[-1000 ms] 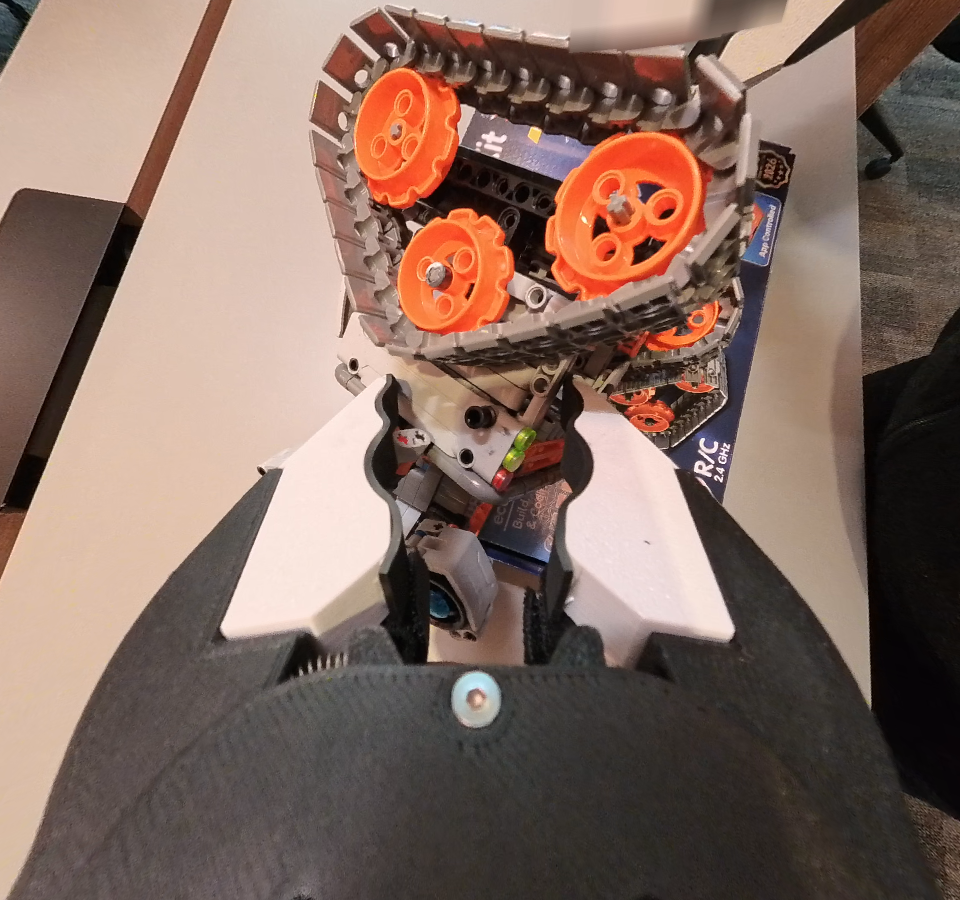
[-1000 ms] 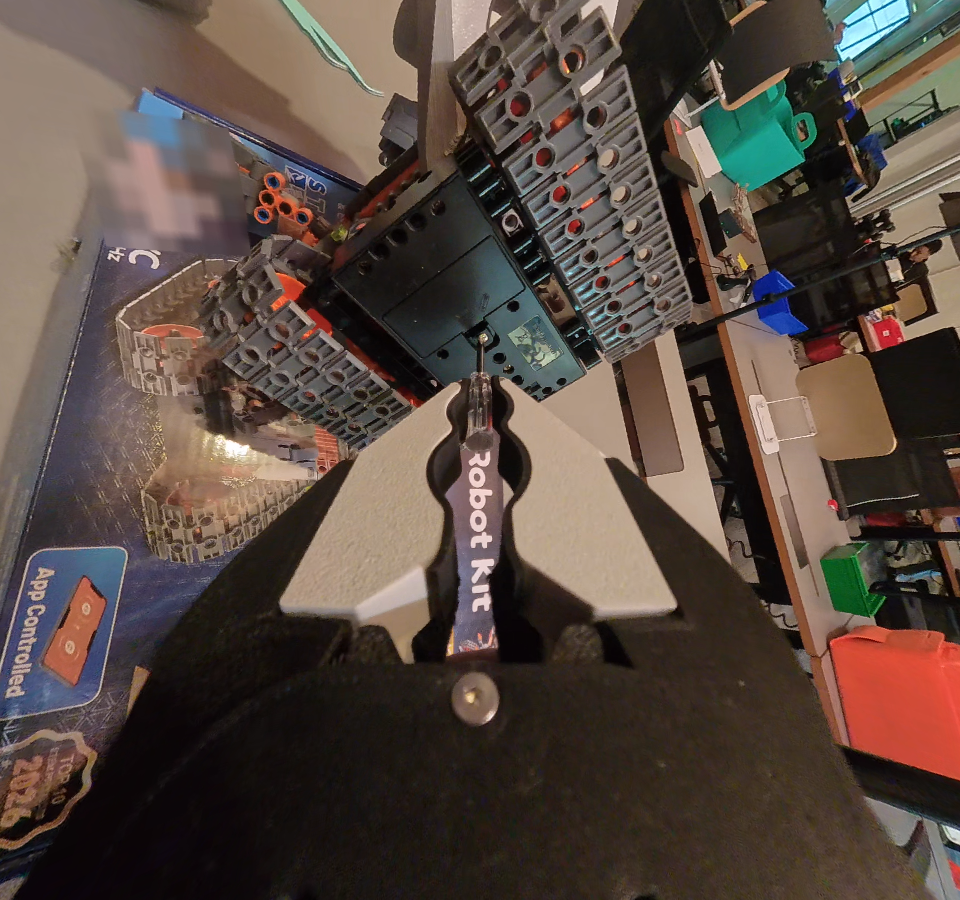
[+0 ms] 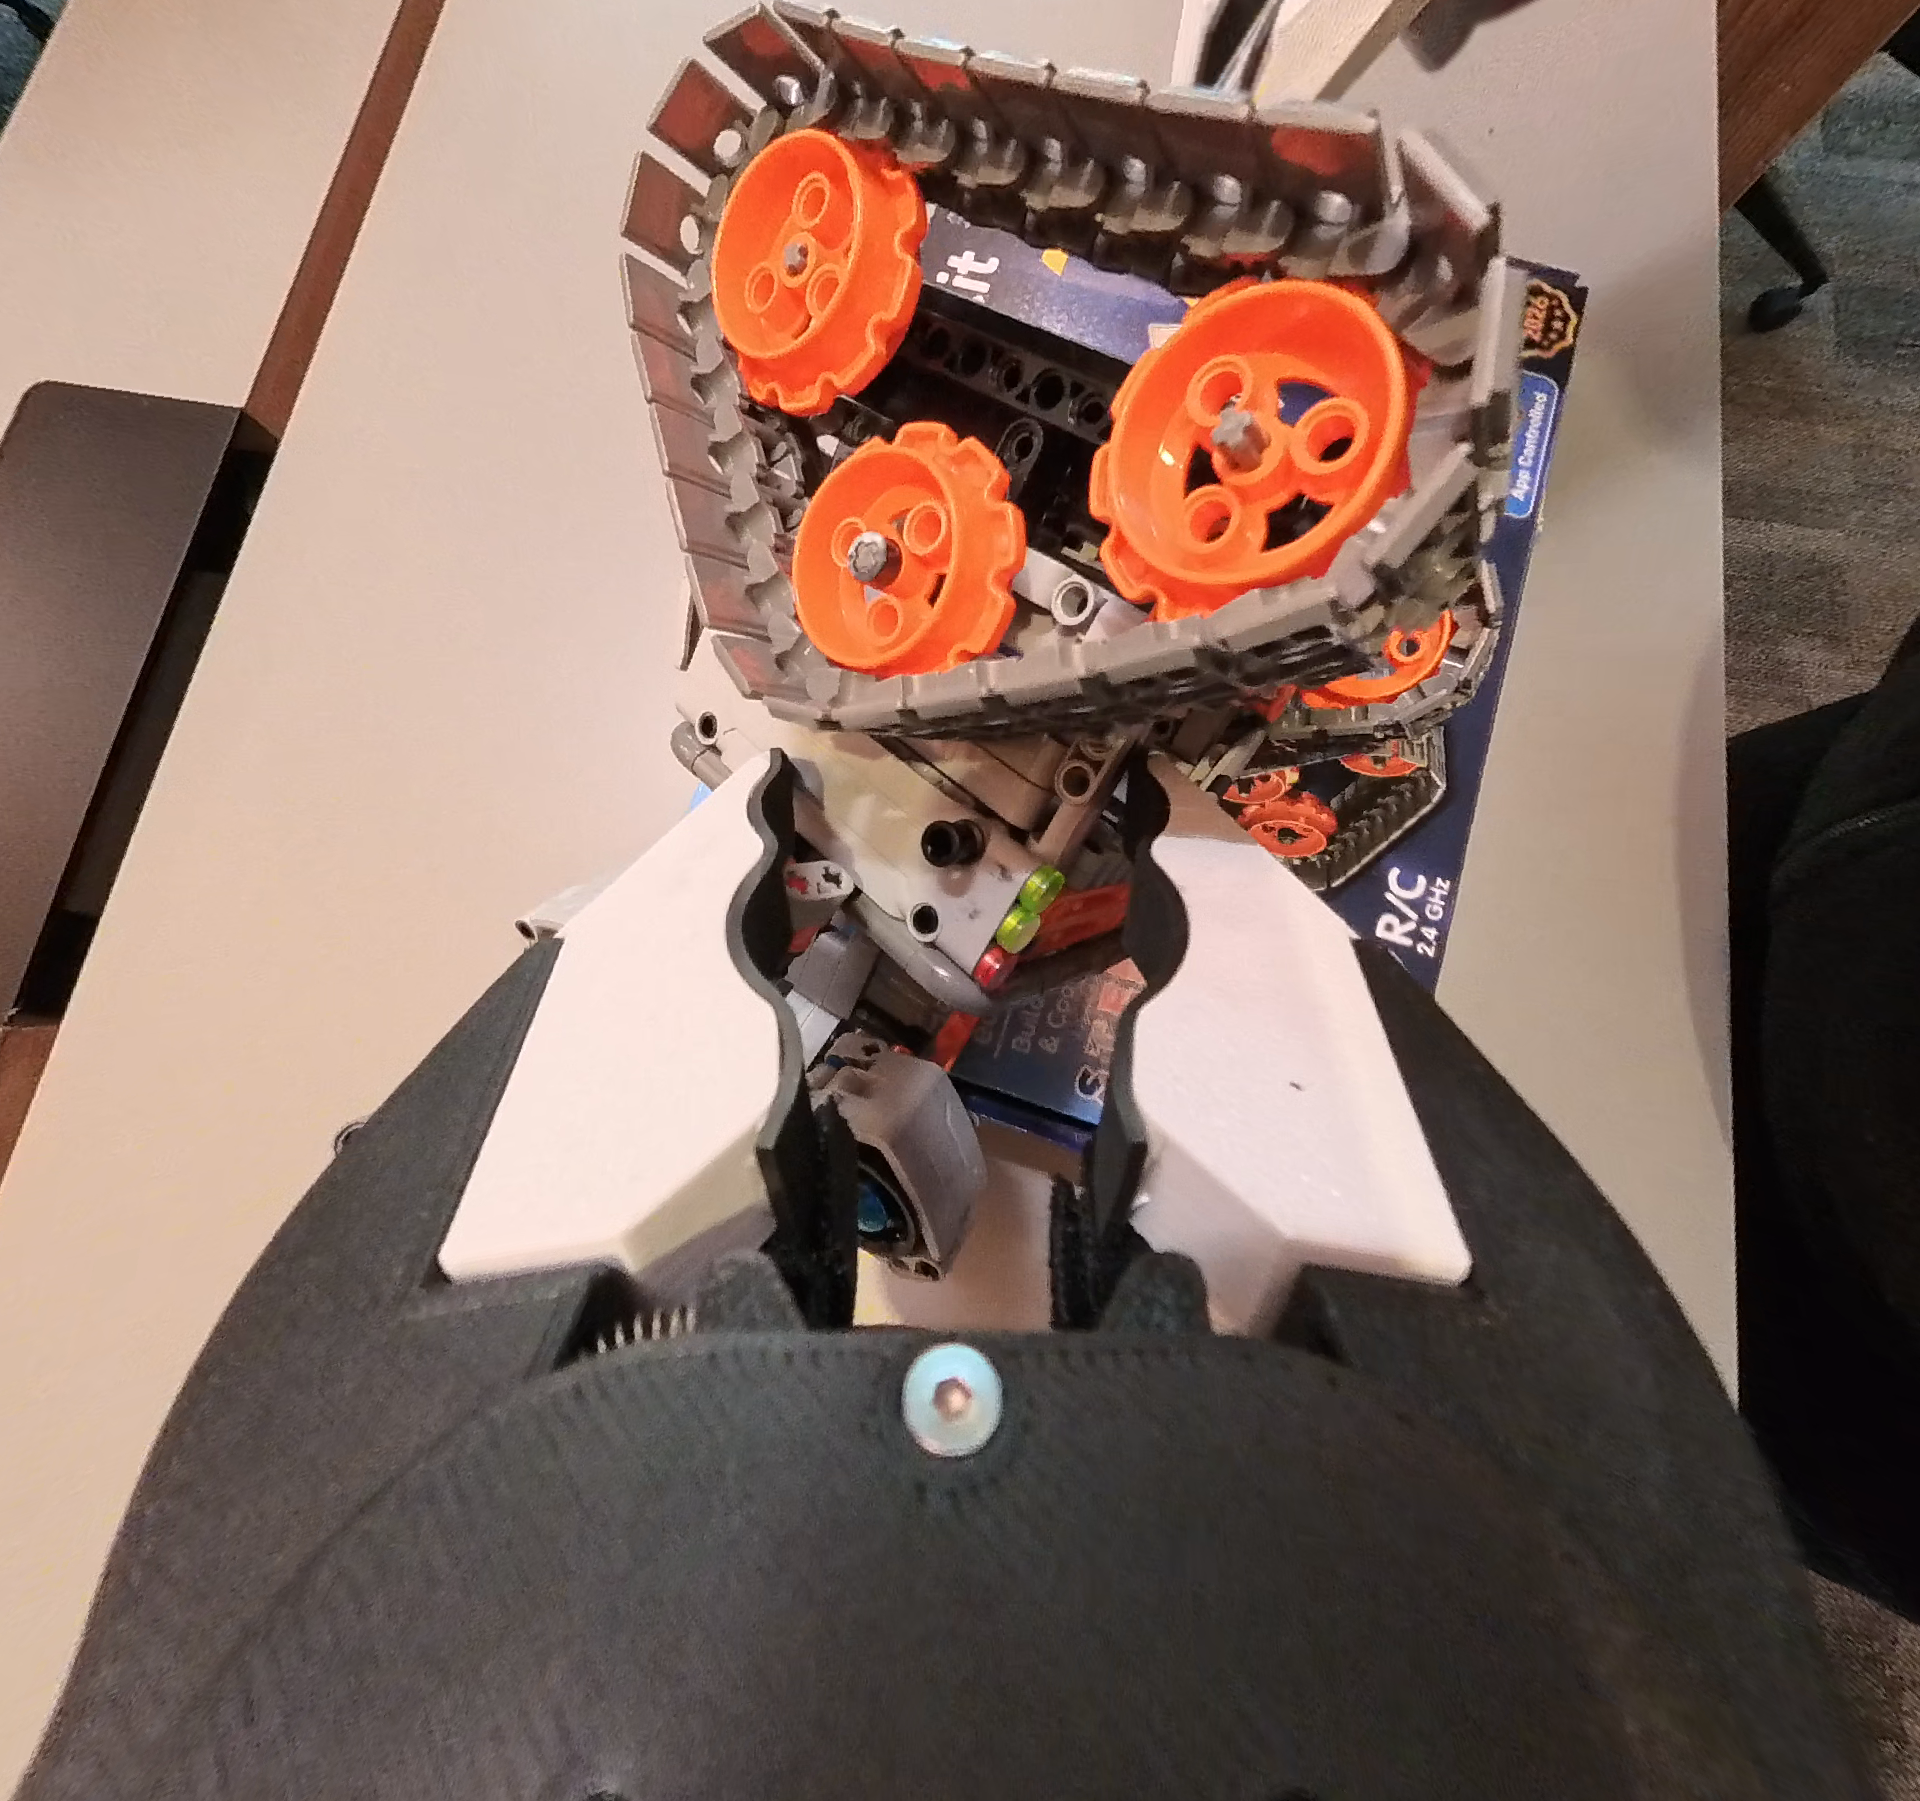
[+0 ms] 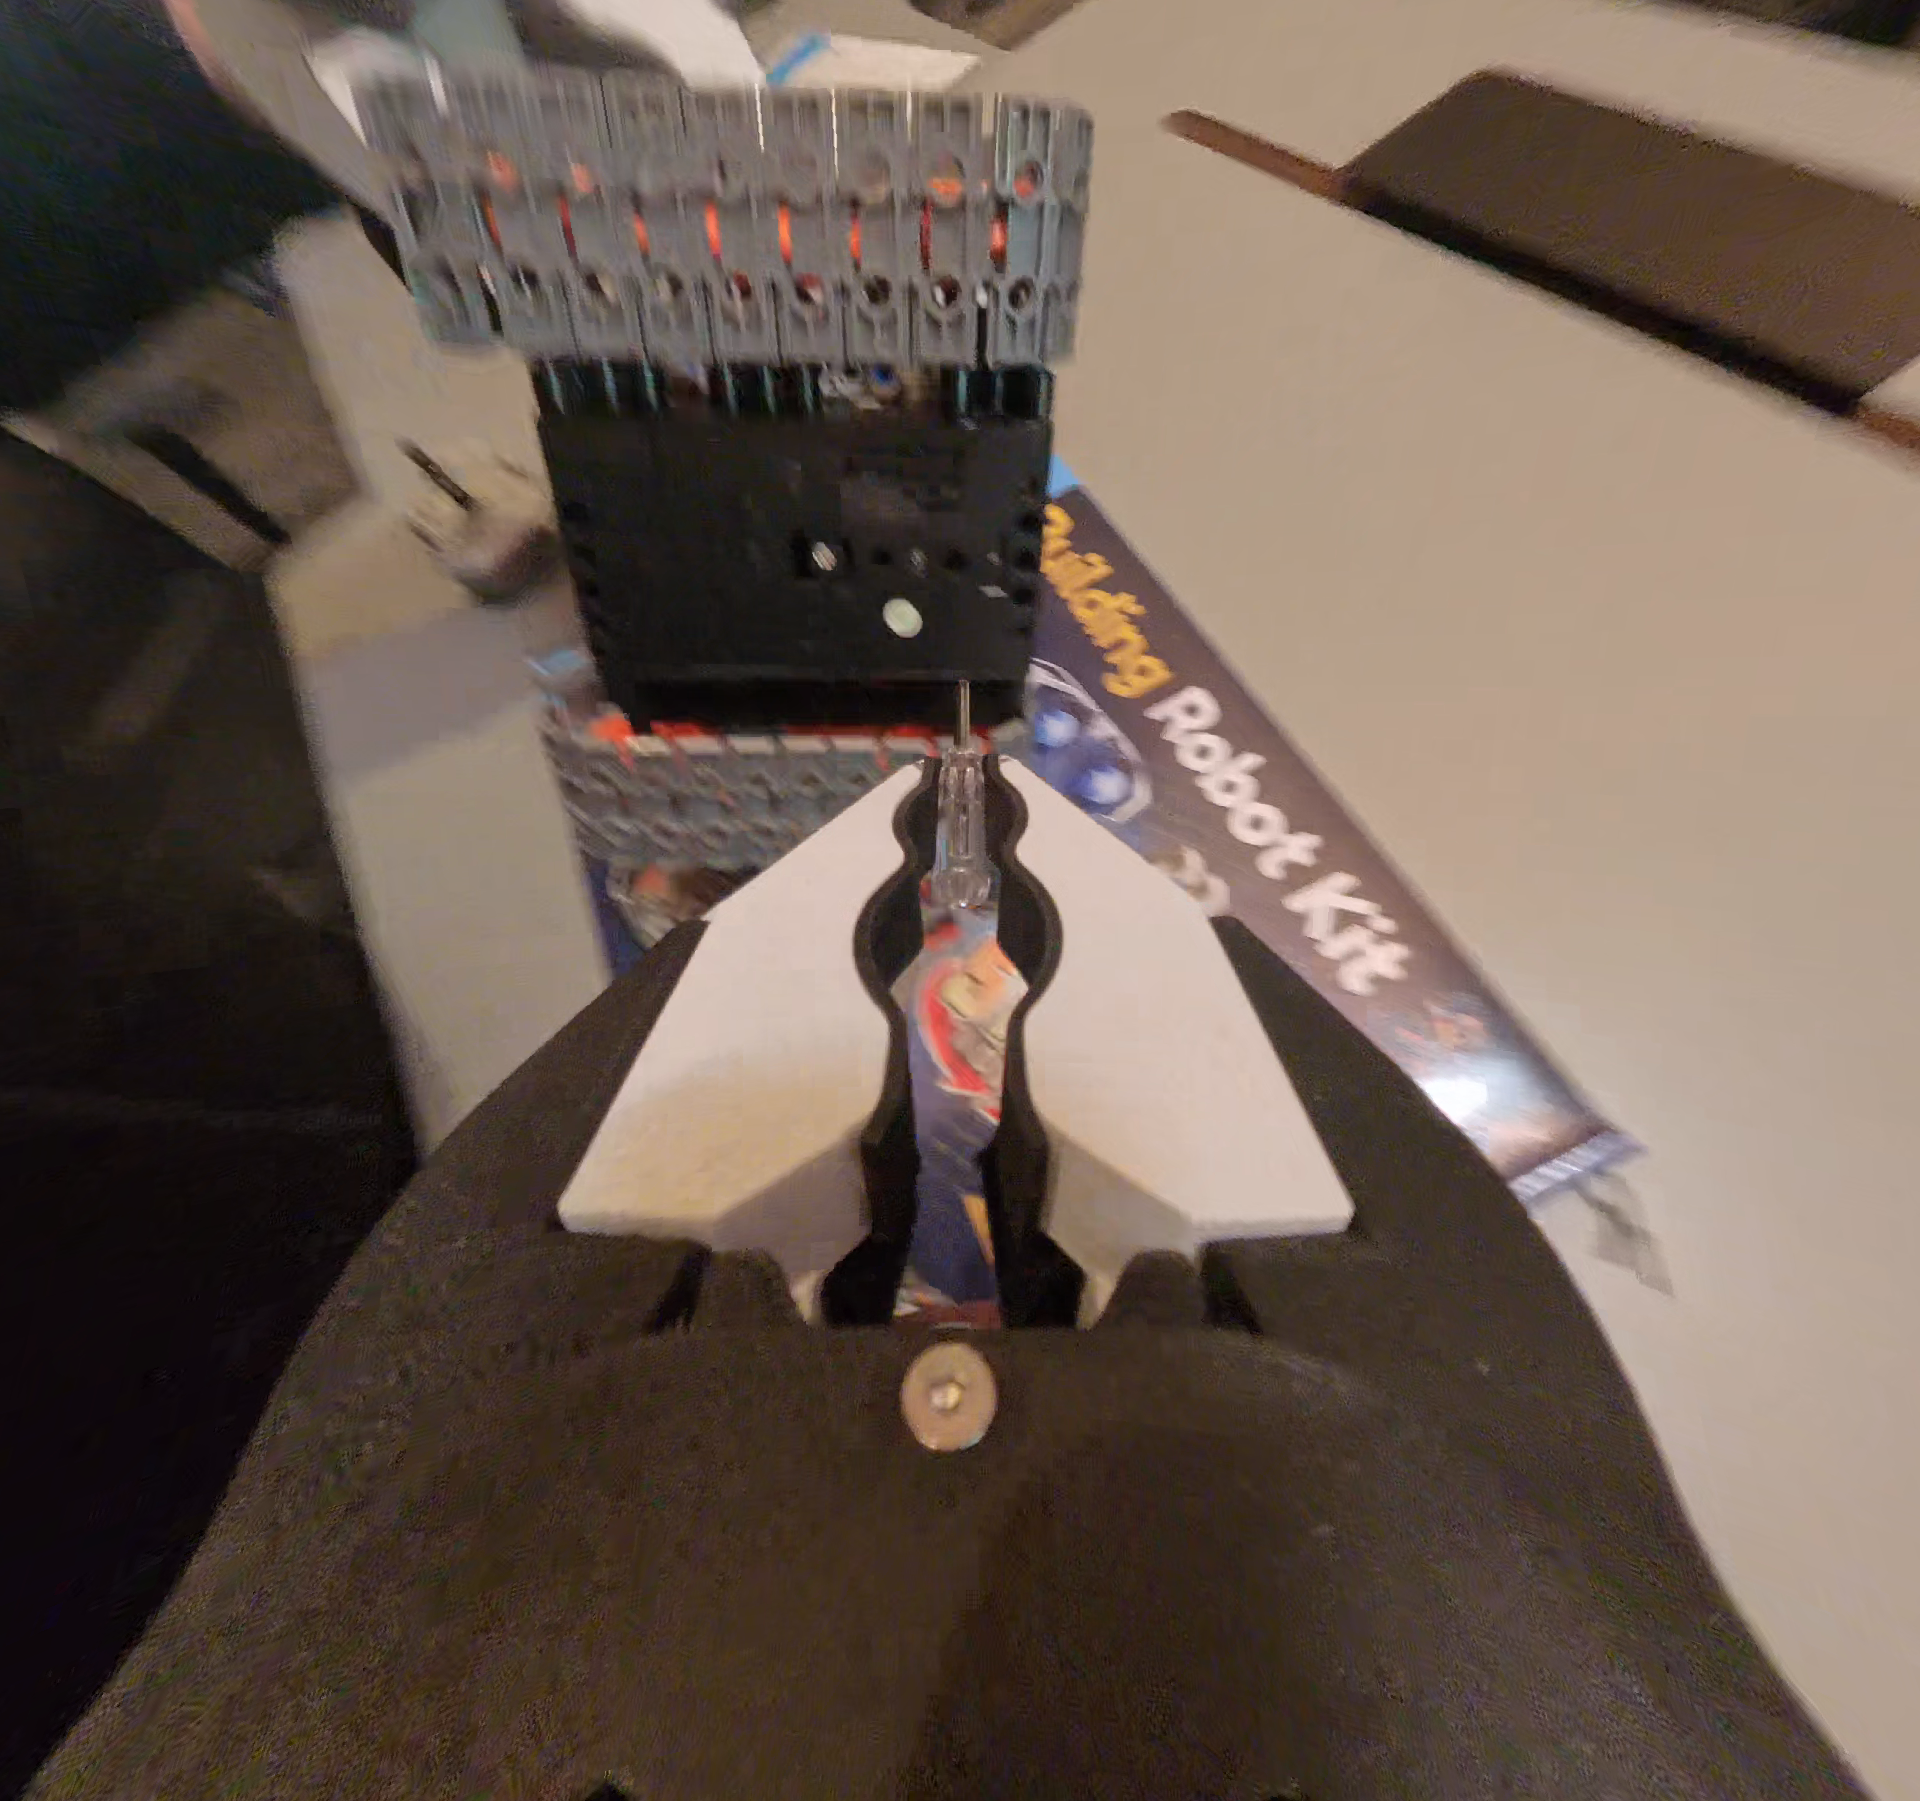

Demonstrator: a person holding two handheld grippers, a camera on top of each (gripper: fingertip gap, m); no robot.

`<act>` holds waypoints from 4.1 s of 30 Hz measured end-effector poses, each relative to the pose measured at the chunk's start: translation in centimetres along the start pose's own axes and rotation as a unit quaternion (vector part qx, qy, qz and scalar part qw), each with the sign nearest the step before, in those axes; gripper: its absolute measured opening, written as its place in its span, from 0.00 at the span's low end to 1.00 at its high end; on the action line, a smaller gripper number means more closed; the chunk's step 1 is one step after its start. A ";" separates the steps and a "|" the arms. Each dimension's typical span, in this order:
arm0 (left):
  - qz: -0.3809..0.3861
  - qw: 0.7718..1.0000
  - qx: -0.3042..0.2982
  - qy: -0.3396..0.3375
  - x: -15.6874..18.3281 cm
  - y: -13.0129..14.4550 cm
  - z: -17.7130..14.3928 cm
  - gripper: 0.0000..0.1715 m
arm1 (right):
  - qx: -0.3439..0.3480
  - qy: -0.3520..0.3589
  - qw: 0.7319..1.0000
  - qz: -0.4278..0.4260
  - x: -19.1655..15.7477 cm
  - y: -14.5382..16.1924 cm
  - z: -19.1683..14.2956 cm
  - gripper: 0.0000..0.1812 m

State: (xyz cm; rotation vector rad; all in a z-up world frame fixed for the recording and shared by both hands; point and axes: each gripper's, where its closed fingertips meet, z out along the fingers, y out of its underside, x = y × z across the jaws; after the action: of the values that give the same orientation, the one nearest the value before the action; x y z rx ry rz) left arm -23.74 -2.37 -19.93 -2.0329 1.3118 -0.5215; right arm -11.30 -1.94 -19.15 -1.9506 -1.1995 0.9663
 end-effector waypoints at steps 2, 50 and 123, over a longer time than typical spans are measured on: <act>0.000 1.000 -0.001 0.001 0.0 0.1 -0.1 0.36 | -0.001 0.038 0.998 -0.058 0.6 1.1 -0.7 0.02; -0.109 0.988 0.060 -0.095 2.2 4.3 -5.4 0.44 | -0.052 0.040 0.998 -0.010 -3.0 -2.5 8.3 0.71; 0.201 0.962 0.035 -0.179 4.2 -7.1 -2.0 0.18 | 0.130 -0.032 0.969 0.206 -5.9 1.3 6.0 0.58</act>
State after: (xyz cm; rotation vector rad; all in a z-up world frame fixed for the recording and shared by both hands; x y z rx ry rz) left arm -18.67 -4.76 -13.61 -1.6409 1.4020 -0.0110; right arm -17.65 -6.92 -21.87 -2.0013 -0.6635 1.3328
